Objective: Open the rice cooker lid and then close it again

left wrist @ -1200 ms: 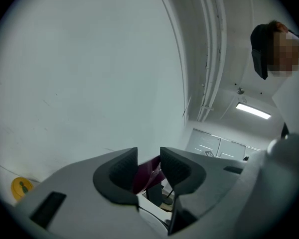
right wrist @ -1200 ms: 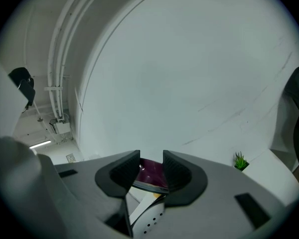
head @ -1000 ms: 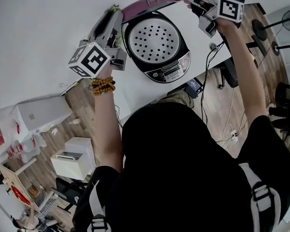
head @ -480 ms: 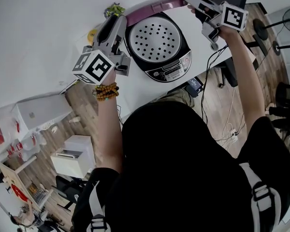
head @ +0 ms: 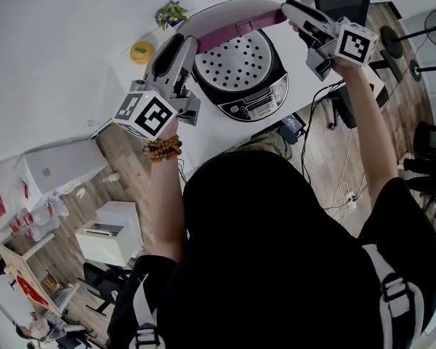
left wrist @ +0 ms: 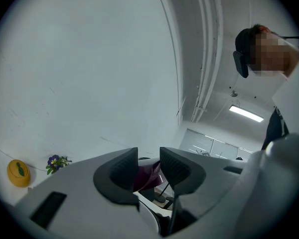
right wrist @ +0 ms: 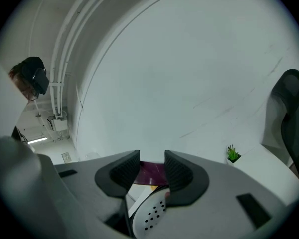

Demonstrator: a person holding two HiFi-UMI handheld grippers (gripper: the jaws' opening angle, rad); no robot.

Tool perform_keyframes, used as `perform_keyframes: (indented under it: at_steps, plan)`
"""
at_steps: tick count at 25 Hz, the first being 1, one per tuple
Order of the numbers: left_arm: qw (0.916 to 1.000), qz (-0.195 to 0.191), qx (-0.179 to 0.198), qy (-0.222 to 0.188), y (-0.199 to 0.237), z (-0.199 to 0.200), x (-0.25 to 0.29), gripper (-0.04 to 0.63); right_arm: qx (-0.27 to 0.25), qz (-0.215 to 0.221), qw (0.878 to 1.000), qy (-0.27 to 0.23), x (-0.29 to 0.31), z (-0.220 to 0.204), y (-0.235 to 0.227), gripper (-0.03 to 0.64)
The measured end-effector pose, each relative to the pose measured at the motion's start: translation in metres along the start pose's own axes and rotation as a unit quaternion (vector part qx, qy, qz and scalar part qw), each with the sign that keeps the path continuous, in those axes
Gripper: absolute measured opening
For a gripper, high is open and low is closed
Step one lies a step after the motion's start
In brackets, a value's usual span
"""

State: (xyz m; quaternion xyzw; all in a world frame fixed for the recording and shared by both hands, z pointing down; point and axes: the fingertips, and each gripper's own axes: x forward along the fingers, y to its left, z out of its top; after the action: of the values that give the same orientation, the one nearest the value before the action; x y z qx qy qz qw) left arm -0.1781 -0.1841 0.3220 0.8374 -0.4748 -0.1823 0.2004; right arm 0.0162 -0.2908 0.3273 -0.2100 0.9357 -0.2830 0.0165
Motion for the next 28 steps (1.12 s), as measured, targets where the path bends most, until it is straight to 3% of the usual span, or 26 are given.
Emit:
perform_keyframes:
  at_steps: [6,16,28]
  plan:
    - [0.9997,-0.008,0.023,-0.003,-0.006,-0.015,-0.009,0.147,0.009,0.0,1.0,0.0,-0.009,-0.014,0.0,0.153]
    - [0.9986,-0.018,0.04,0.031,-0.016,-0.049,-0.024,0.144,0.015,-0.025,1.0,0.005,-0.028,-0.045,-0.006,0.15]
    - [0.9937,-0.013,0.063,0.092,-0.019,-0.101,-0.039,0.135,-0.034,-0.059,0.997,0.047,-0.047,-0.095,-0.014,0.135]
